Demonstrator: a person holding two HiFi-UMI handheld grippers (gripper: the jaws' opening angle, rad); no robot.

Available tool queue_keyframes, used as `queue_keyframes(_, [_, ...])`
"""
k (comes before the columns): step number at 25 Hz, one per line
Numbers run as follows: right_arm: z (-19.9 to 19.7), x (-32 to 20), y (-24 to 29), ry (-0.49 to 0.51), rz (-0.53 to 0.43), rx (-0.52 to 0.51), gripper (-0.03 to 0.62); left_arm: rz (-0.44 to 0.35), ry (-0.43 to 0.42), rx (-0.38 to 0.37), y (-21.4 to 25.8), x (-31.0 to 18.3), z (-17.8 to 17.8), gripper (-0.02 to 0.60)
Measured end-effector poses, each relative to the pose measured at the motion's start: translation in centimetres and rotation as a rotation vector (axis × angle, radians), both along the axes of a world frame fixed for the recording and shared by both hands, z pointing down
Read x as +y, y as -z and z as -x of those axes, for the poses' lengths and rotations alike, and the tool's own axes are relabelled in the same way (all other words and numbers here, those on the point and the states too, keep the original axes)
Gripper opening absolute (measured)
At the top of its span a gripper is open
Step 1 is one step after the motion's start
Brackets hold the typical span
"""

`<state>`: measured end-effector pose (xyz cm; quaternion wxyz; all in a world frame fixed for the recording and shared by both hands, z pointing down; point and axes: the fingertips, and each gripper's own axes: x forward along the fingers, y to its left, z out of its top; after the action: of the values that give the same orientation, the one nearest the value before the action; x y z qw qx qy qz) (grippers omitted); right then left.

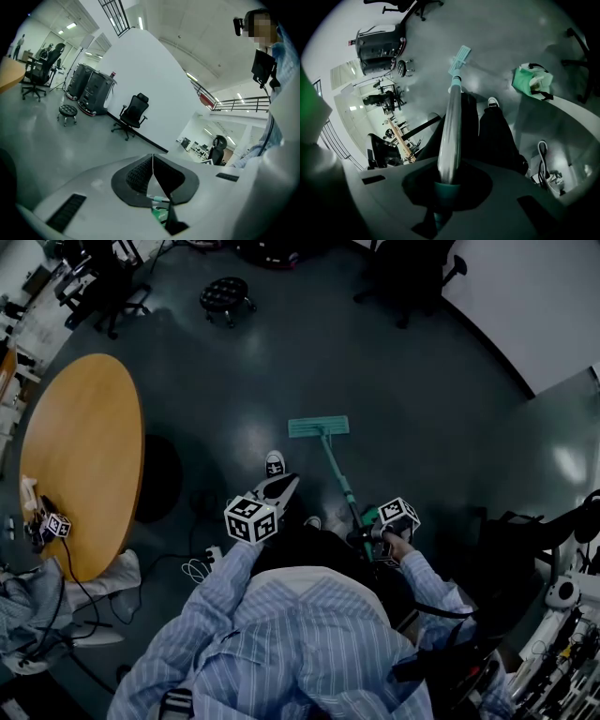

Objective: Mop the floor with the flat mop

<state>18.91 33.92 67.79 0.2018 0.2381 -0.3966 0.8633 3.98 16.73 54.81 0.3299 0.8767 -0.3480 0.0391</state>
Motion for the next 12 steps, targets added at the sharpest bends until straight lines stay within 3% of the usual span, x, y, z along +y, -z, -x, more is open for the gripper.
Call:
queue_keyframes(6, [-1.6, 4.1, 0.5, 0.037, 0.015, 0.004, 0.025, -0.001, -0.001, -0.006, -0.1, 2.0, 0.3, 0.009])
queue_keyframes(12, [-1.2, 5.9, 1.6, 0.002, 0.027, 0.002, 0.025, -0.012, -0.013, -0.01, 0.3, 2.4, 1.3, 0.009])
